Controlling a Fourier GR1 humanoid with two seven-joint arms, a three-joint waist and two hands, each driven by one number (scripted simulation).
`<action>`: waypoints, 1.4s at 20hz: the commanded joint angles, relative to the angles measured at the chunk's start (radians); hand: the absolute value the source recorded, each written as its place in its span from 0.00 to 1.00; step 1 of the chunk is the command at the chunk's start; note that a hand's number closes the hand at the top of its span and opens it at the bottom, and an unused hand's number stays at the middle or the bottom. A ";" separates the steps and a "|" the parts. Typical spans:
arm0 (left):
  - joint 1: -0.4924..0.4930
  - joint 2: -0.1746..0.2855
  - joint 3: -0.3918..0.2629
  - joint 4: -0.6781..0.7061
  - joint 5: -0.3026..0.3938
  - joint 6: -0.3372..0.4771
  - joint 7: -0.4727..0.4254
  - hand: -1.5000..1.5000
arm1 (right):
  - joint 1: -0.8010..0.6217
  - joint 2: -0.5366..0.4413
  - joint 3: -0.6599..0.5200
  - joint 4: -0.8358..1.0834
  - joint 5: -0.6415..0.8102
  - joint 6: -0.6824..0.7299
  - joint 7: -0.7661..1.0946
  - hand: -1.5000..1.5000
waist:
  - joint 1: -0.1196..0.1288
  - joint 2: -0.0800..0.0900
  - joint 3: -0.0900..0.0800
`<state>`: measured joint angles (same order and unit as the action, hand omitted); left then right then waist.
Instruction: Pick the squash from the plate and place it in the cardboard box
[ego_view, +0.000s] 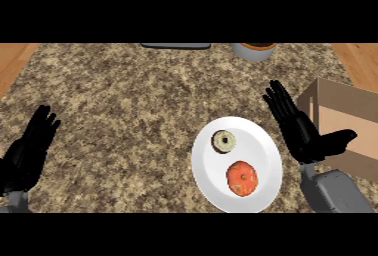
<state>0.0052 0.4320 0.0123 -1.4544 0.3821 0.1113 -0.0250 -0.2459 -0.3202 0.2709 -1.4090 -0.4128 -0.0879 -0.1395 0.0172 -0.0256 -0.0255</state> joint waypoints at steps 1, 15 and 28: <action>-0.005 -0.003 -0.021 -0.044 -0.047 0.007 -0.028 0.50 | 0.022 -0.023 0.009 -0.160 0.083 -0.116 0.045 0.00 | -0.030 0.017 0.024; -0.119 0.069 -0.196 -0.141 -0.255 -0.071 -0.069 0.50 | 0.425 -0.478 -0.091 -0.564 0.557 -0.339 0.086 0.00 | -0.084 0.013 0.024; -0.212 0.022 -0.241 -0.087 -0.315 -0.091 -0.076 0.50 | 0.413 -0.676 0.178 -0.915 0.940 -0.005 0.752 0.00 | -0.007 0.028 0.019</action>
<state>-0.1995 0.4781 -0.2076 -1.5502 0.0935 0.0106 -0.0880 0.2058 -0.9680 0.3577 -2.2346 0.4478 -0.2130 0.4154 -0.0144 -0.0018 -0.0054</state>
